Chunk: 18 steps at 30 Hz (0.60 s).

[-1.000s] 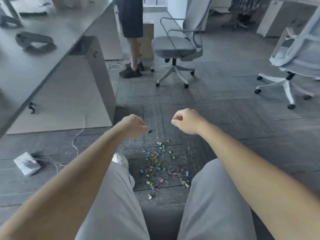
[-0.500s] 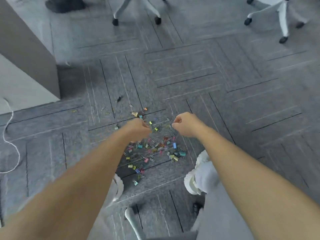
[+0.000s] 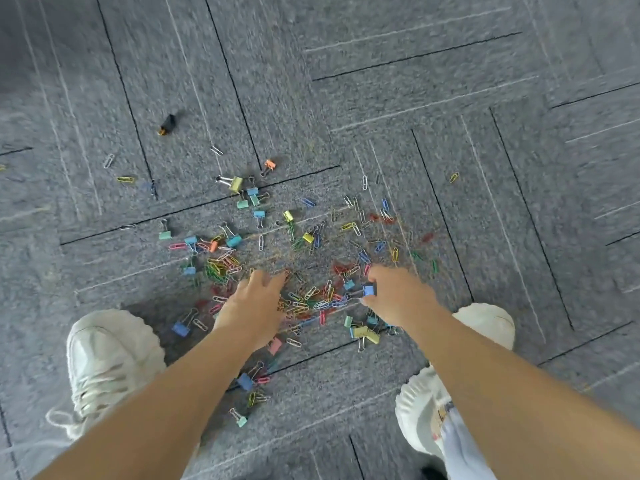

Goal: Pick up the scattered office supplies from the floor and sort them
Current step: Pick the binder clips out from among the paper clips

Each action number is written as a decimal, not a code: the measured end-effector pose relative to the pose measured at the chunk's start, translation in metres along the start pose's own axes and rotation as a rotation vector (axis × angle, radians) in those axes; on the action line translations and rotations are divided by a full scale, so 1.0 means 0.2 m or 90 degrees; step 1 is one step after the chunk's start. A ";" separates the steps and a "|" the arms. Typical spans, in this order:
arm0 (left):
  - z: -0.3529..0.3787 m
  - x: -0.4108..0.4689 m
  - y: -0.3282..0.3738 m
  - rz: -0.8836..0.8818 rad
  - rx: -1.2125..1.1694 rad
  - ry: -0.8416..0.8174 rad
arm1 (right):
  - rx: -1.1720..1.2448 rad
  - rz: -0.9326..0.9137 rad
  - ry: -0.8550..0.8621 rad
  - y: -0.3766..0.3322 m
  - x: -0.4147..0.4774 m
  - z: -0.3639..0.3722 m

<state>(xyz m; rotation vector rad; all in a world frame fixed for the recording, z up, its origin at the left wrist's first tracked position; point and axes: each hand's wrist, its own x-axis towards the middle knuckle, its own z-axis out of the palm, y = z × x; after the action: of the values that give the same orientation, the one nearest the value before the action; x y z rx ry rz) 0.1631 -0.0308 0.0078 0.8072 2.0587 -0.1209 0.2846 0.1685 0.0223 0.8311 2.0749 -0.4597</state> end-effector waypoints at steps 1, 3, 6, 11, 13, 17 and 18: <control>0.03 0.03 -0.04 0.005 -0.001 0.010 | -0.012 0.002 0.003 0.00 0.04 0.04; 0.08 0.08 -0.09 0.009 -0.020 0.044 | -0.033 0.003 0.021 0.00 0.10 0.11; 0.09 0.14 -0.13 -0.003 -0.036 0.064 | 0.007 -0.005 0.047 0.03 0.15 0.17; 0.11 0.10 -0.14 -0.003 -0.026 0.102 | 0.067 -0.064 0.033 0.10 0.11 0.19; 0.14 0.04 -0.14 -0.026 -0.094 0.147 | 0.084 -0.080 0.047 0.11 0.07 0.22; 0.20 -0.06 -0.12 -0.070 -0.131 0.179 | 0.224 -0.074 0.116 0.10 0.03 0.31; 0.23 -0.08 -0.11 -0.071 -0.122 0.173 | 0.266 -0.077 0.124 0.10 0.02 0.33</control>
<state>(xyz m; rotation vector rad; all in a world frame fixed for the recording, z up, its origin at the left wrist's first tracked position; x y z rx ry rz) 0.1888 -0.0725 -0.0111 0.6178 2.3293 0.1298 0.3327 0.1464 -0.0204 1.0270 2.2516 -0.9338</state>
